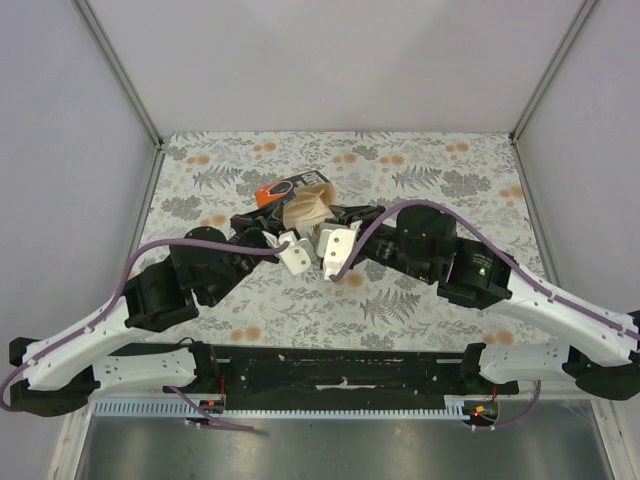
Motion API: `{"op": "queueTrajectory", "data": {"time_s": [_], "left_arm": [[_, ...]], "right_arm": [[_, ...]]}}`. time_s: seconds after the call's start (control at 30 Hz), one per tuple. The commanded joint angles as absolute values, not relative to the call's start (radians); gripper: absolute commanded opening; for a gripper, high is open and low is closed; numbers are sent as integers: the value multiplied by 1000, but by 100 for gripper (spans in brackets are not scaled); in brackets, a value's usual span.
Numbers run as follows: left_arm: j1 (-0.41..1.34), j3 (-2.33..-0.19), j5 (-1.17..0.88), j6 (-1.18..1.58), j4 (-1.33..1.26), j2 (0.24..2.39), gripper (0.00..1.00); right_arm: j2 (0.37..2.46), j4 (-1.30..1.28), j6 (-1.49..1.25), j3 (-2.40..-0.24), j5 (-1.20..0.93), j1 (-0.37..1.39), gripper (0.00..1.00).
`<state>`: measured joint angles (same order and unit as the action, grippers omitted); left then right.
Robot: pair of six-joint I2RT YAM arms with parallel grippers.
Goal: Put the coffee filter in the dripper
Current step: Place the coffee filter holder at the center of the board.
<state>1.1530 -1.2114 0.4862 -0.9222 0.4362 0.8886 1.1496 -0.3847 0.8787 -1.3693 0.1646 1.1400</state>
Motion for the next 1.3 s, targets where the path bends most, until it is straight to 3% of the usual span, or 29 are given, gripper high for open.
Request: {"op": "queueTrajectory", "data": {"time_s": [0.0,0.17,0.3,0.63,1.27], "left_arm": [[1157,-1203,515,-913,331,902,2],[1157,-1197,537,-922,302,896,2],[1157,-1190,528,-937,301,890,2],[1158,-1190,502,-940,296,890,2],[1157,-1206,506,-923,290,902,2]], "right_arm": [[1108,-437,810,-1394,-27,1144,35],[1071,-446,689,-1390,-165,1105,41],[1100,-483,597,-1436,-196,1083,36],[1206,-511,381,-1528,-144,966,34],[1333,-612,403,-1578,-28,959,40]]}}
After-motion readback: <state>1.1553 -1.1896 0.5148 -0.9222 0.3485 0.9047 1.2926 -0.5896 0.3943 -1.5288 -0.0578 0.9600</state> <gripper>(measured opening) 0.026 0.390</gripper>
